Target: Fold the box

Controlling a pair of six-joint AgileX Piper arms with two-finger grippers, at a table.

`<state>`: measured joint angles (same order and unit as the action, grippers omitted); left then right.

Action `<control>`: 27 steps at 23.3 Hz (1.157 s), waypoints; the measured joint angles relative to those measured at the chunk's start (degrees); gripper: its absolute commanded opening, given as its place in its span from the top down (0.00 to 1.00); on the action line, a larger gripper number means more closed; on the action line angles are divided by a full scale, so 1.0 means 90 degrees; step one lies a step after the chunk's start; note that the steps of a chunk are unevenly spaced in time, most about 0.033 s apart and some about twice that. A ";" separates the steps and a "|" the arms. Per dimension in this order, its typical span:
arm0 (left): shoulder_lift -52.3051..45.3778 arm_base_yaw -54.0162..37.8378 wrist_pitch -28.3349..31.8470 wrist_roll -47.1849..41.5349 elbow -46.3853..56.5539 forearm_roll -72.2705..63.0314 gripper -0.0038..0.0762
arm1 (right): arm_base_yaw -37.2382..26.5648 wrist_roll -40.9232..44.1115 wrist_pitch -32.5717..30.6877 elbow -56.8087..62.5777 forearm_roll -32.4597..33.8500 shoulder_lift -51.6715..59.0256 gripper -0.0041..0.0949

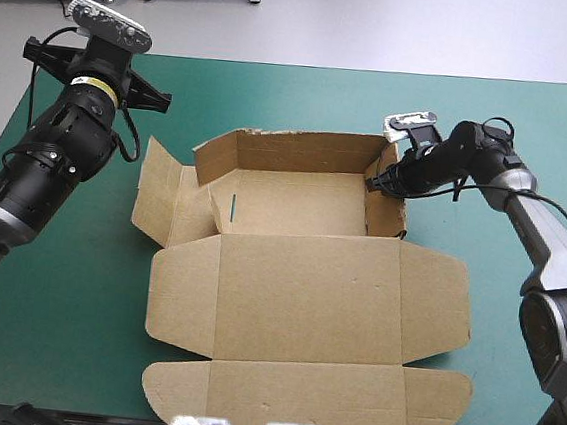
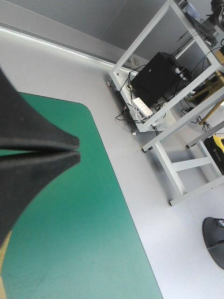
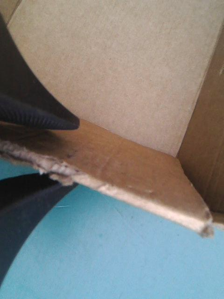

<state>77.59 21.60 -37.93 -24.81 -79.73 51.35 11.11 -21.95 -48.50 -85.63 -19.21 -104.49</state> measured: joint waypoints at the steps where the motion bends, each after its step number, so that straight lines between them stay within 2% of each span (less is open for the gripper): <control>1: 0.0000 0.0000 -0.0007 0.0134 0.0000 -0.0097 0.96 | 0.0000 -0.0037 -0.0024 0.0006 0.0051 0.0000 0.56; 5: 0.0000 0.0000 -0.0022 0.0308 0.0000 -0.0214 0.96 | 0.0000 -0.0046 -0.0365 -0.0183 0.0169 0.0007 0.56; 11: 0.0000 0.0000 -0.0053 0.0362 0.0000 -0.0372 0.96 | 0.0000 0.0344 -0.2055 -0.1724 0.0772 0.0416 0.56; 13: 0.0000 0.0000 -0.0209 0.0362 0.0000 -0.0372 0.96 | 0.0000 0.0932 -0.2415 -0.2062 0.0788 0.0654 0.56; 19: 0.0000 0.0000 -0.0698 0.0362 0.0000 -0.0375 0.97 | 0.0000 0.1857 -0.2532 -0.1952 0.0276 0.1412 0.56; 27: 0.0000 0.0000 -0.0985 0.0362 0.0000 -0.0440 0.97 | 0.0000 0.1839 -0.2506 -0.1011 0.0349 0.1310 0.56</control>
<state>77.59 21.60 -46.80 -21.55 -79.73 47.39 11.11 -5.40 -71.05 -94.74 -16.06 -92.70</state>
